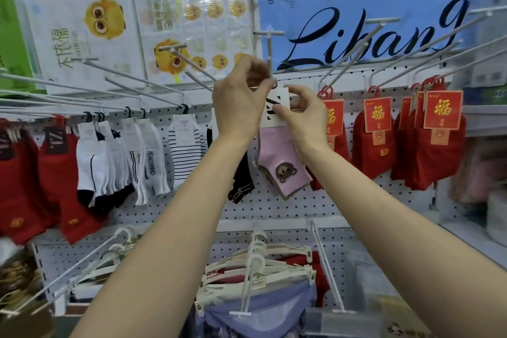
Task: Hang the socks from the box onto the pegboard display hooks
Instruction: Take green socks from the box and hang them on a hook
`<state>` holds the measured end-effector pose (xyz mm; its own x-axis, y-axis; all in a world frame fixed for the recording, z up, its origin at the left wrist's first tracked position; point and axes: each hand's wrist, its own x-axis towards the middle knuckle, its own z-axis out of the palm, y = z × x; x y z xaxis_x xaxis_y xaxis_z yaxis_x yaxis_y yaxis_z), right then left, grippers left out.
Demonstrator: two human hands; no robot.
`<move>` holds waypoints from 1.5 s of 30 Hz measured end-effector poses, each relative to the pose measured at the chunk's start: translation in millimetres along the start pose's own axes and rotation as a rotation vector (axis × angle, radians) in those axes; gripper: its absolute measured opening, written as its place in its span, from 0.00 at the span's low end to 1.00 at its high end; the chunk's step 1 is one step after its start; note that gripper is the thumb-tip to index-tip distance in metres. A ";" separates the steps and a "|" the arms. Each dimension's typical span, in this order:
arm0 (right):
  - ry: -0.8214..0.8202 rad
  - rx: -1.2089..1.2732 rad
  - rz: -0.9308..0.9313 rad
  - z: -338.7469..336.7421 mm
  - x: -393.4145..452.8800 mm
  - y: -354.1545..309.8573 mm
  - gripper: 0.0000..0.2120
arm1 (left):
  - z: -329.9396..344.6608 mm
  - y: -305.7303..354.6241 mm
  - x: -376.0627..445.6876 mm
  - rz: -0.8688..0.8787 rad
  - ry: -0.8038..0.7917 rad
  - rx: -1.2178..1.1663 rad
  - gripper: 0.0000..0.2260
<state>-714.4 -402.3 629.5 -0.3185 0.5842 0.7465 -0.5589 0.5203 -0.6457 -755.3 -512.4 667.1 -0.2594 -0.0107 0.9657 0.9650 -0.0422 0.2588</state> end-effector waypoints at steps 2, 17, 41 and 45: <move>-0.006 -0.042 0.009 0.5 0.6 1.8 0.19 | -0.5 0.6 -1.1 0.010 -0.004 0.016 0.05; -0.003 -0.414 -0.205 -30.5 -29.7 -3.0 0.16 | -26.1 0.2 -26.7 -0.032 -0.119 0.257 0.05; -0.014 -0.963 -0.466 -149.3 -302.4 -24.6 0.11 | -128.7 39.1 -278.7 0.093 -0.370 0.222 0.06; -0.062 -1.100 -0.307 -160.9 -372.2 -13.9 0.11 | -144.8 35.6 -338.1 0.035 -0.580 0.171 0.07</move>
<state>-464.9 -526.7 334.7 -0.3388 0.3221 0.8840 0.3440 0.9169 -0.2023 -638.7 -655.0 346.7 -0.2106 0.5392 0.8154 0.9775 0.1103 0.1795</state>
